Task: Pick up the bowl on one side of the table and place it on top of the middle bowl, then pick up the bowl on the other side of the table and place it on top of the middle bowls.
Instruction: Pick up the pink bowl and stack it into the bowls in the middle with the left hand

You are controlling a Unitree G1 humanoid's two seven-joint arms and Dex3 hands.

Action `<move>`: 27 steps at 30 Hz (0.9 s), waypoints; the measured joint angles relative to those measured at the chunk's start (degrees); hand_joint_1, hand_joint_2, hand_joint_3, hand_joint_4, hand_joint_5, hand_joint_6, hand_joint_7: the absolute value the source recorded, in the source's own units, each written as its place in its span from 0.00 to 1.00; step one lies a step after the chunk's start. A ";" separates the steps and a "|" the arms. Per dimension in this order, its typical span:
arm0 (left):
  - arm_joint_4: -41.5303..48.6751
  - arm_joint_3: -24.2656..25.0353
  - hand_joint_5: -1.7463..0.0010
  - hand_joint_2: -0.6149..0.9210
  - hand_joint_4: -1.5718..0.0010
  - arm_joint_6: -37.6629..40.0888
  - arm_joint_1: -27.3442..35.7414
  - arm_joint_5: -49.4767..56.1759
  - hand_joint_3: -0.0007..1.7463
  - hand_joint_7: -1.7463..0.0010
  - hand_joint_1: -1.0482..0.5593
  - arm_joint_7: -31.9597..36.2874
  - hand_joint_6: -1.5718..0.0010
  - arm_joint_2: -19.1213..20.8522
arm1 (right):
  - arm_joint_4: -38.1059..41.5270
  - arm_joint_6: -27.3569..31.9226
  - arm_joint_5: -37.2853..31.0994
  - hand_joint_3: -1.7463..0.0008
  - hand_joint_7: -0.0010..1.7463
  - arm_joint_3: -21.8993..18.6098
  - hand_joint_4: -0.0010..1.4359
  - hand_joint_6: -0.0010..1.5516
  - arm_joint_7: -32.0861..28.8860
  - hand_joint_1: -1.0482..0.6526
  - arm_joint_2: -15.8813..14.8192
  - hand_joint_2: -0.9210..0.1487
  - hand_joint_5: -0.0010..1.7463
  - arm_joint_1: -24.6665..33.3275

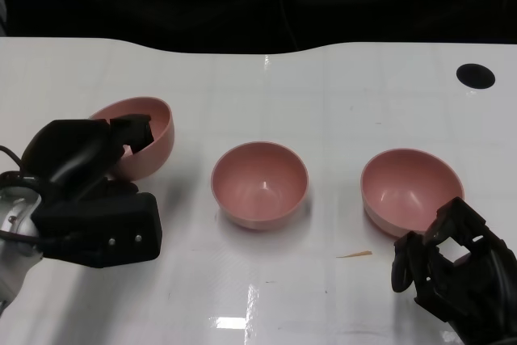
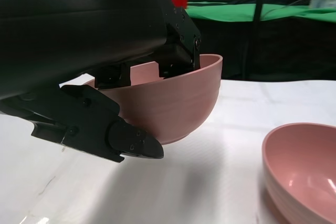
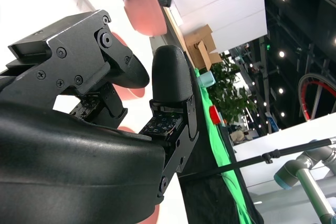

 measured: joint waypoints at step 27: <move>-8.79 -3.21 0.00 1.00 0.58 -5.00 -7.83 2.61 0.04 0.06 0.63 -11.04 0.65 -4.17 | 0.13 0.14 -1.21 0.31 0.95 -0.01 0.68 0.46 -0.60 0.59 0.08 0.36 1.00 -0.34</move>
